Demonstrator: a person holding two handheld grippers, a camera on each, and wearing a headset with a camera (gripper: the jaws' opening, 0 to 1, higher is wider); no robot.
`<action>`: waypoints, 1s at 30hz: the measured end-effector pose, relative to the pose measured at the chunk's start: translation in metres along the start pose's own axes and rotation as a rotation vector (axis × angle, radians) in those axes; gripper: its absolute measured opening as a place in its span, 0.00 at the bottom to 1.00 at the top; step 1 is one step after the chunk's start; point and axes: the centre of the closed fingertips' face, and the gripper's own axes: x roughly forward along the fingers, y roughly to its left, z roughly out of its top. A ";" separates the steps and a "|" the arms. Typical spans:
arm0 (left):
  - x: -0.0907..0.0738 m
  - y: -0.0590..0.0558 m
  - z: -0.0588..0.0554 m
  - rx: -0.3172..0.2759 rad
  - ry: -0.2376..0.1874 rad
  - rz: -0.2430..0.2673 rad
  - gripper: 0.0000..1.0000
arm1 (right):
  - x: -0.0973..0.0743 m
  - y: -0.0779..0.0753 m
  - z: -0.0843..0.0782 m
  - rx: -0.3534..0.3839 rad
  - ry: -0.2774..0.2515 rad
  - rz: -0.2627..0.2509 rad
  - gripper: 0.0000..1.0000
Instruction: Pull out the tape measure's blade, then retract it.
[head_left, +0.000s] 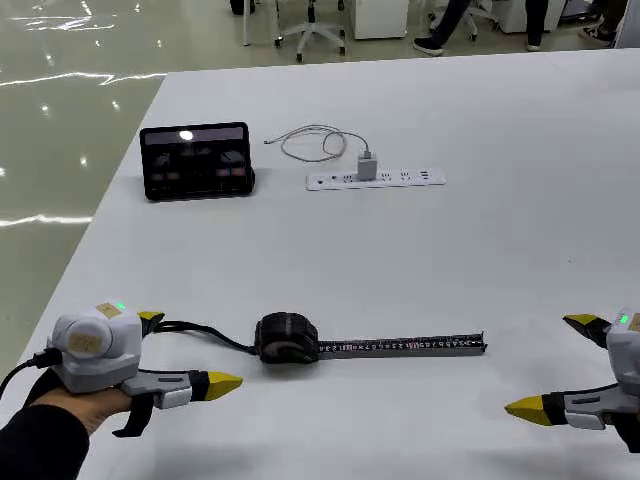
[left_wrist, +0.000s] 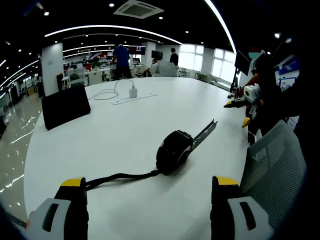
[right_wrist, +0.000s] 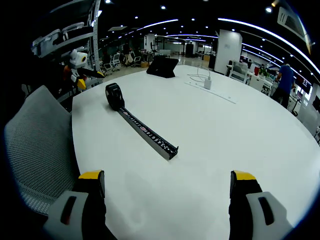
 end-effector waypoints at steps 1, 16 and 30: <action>-0.003 -0.002 0.000 0.001 -0.011 0.005 1.00 | -0.002 0.001 0.000 -0.001 -0.005 -0.004 1.00; -0.035 -0.019 -0.022 -0.016 -0.009 0.004 1.00 | -0.024 0.018 -0.010 0.018 -0.042 -0.016 1.00; -0.043 -0.020 -0.024 -0.023 -0.009 0.011 1.00 | -0.044 0.024 -0.021 0.014 -0.044 -0.037 1.00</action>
